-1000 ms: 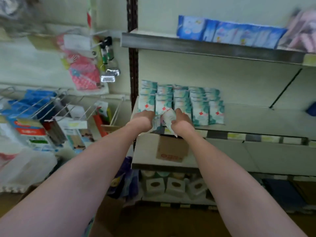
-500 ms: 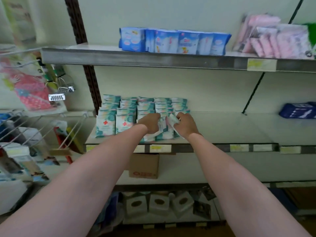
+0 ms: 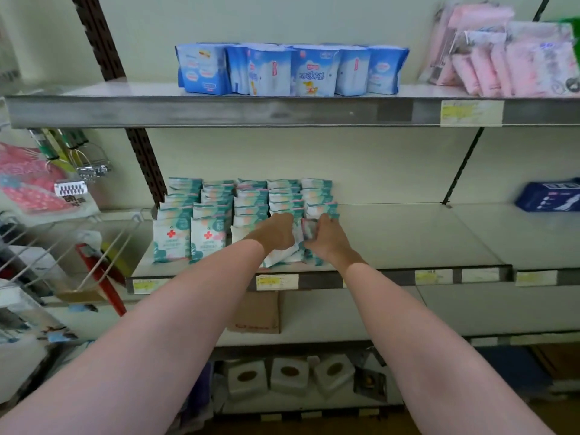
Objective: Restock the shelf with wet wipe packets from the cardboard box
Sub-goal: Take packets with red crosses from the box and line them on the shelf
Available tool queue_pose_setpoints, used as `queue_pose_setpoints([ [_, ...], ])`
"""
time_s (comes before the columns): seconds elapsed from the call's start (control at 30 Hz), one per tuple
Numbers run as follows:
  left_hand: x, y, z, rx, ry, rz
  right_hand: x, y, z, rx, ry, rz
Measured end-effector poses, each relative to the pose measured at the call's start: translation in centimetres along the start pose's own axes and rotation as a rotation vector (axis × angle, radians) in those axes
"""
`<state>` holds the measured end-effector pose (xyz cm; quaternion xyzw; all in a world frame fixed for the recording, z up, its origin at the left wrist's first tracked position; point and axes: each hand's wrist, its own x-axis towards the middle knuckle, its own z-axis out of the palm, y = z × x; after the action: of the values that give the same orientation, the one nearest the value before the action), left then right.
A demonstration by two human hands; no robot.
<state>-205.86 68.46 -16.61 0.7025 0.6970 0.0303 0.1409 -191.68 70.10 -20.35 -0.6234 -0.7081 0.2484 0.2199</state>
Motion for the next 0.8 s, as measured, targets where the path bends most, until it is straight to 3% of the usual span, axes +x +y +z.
queue_pose_setpoints([
  [0.23, 1.3, -0.3, -0.2, -0.011, -0.079, -0.051, 1.1, 0.8, -2.5, 0.001, -0.271, 0.002],
  [0.6, 1.6, -0.4, -0.2, -0.026, -0.074, -0.061, 1.4, 1.0, -1.8, -0.225, -0.204, -0.283],
  [0.8, 1.5, -0.2, -0.1, -0.031, -0.06, -0.068, 1.5, 0.9, -1.5, -0.412, -0.163, -0.239],
])
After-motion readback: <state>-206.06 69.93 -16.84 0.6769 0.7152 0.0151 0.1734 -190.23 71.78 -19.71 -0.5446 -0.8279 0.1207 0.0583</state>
